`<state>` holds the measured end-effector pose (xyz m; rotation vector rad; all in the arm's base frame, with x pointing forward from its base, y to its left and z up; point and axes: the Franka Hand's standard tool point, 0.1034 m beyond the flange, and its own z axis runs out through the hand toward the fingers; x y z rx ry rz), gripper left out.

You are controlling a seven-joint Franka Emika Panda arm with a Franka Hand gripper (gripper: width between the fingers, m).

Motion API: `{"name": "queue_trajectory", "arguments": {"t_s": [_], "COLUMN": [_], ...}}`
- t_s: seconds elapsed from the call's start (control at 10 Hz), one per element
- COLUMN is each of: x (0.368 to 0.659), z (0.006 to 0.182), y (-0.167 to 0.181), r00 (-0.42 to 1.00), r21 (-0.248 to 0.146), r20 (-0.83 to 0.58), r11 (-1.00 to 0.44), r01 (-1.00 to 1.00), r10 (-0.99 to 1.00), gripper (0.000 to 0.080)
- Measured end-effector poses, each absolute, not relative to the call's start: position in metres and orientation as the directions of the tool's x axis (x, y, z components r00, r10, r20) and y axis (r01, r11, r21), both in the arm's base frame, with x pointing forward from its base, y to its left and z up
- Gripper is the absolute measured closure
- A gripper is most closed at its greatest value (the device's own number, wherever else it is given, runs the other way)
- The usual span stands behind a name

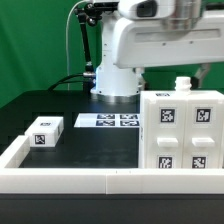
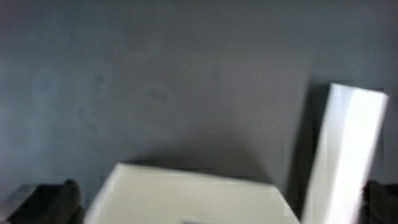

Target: Assemble cabinet

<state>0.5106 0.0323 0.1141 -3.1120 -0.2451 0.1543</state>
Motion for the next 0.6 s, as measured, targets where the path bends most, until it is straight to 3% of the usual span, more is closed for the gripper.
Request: {"name": "queue_trajectory", "arguments": {"t_s": [0.2, 0.4, 0.6], "x": [0.487, 0.476, 0.477], "z": [0.097, 0.089, 0.089], "y": [-0.017, -0.042, -0.037], "r00": [0.986, 0.982, 0.982], "r21": [-0.003, 0.003, 0.003], "r20": [-0.051, -0.047, -0.046], "r11": [-0.988, -0.983, -0.983], "r01": [0.156, 0.181, 0.183], "r10": [0.156, 0.181, 0.182], "gripper": [0.0002, 0.0002, 0.0002]}}
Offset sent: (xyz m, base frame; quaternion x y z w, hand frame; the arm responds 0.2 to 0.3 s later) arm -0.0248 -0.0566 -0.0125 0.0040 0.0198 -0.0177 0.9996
